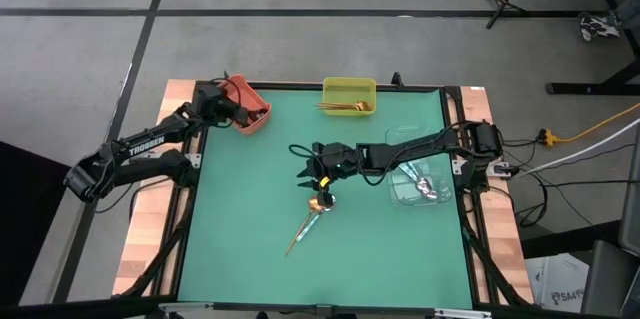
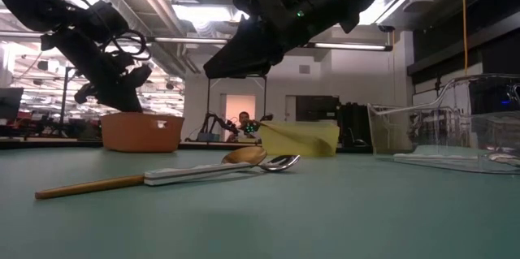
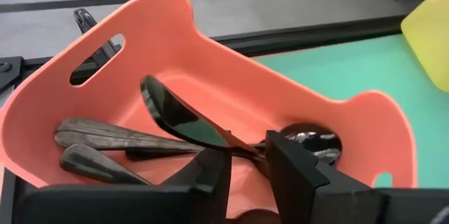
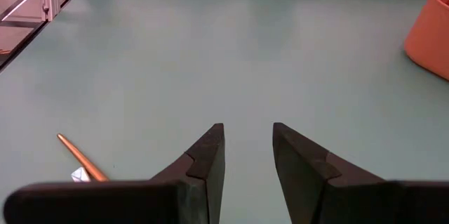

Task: Sort silverware by color (type)
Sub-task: Put the black spoon into the orange bin

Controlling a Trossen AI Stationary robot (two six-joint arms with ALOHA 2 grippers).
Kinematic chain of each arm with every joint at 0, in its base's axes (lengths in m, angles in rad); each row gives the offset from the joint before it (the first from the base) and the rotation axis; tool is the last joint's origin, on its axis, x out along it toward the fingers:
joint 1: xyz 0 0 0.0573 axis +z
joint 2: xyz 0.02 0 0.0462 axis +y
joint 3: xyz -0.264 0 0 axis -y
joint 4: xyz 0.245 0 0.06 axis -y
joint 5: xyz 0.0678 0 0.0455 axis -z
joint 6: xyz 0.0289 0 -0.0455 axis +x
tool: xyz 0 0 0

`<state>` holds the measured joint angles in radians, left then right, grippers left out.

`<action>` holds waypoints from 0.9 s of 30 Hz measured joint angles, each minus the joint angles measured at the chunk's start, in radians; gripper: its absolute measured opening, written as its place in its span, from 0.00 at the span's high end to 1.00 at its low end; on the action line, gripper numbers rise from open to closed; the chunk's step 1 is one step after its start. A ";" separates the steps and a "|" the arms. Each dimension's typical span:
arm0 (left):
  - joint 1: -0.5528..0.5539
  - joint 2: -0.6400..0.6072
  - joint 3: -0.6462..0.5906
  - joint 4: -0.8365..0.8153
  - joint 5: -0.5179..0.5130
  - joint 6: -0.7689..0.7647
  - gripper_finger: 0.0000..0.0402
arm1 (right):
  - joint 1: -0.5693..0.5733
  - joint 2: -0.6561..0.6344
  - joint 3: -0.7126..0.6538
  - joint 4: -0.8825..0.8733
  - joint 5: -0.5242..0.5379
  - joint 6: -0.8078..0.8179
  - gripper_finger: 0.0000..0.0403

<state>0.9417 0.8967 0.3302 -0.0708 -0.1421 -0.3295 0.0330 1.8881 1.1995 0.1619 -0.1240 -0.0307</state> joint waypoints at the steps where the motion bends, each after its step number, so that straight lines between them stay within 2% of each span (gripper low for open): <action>1: 0.000 0.000 0.000 -0.001 0.000 0.006 0.79 | 0.000 0.000 0.000 0.000 0.000 0.000 0.72; 17: 0.000 -0.037 0.000 -0.034 0.008 -0.040 0.79 | 0.000 0.000 0.000 0.000 0.000 0.000 0.72; 27: 0.000 -0.073 0.000 -0.195 0.013 -0.106 0.79 | 0.000 0.000 0.000 0.000 0.000 0.000 0.72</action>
<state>0.9413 0.8236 0.3302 -0.2661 -0.1294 -0.4351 0.0326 1.8881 1.1995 0.1616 -0.1238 -0.0307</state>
